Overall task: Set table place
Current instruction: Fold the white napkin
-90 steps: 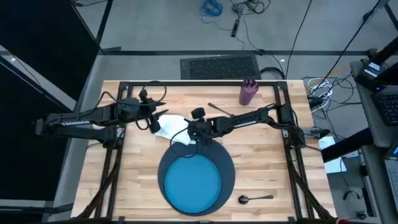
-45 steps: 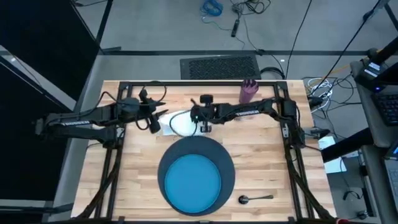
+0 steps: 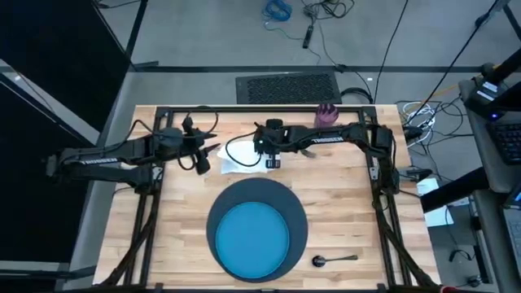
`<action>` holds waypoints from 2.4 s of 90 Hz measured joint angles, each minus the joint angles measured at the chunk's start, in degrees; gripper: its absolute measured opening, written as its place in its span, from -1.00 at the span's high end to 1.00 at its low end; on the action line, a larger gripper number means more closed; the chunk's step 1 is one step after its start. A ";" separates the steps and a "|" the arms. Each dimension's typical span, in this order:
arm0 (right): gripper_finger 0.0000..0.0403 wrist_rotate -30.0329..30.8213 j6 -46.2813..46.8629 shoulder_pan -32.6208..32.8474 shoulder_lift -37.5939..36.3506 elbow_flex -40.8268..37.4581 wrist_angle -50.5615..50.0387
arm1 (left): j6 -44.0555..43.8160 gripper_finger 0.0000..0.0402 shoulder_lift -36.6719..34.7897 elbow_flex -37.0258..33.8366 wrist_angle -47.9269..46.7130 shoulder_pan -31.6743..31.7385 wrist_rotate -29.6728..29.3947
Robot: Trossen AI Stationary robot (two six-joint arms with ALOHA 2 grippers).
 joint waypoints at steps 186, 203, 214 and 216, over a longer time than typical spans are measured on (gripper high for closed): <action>0.06 -16.11 7.33 7.04 -0.37 -1.56 -1.33 | 9.31 0.33 19.94 0.00 -7.03 0.01 4.78; 0.06 -16.57 7.49 6.96 -0.39 -3.93 3.40 | 7.65 0.33 22.33 0.01 -6.81 -0.01 4.72; 0.06 -16.55 8.49 6.22 -0.37 -4.97 4.72 | 7.89 0.33 25.51 0.02 -6.83 -0.01 4.68; 0.06 -16.55 8.58 6.16 -0.39 -5.05 4.95 | 8.00 0.33 26.10 0.00 -6.79 -0.01 4.58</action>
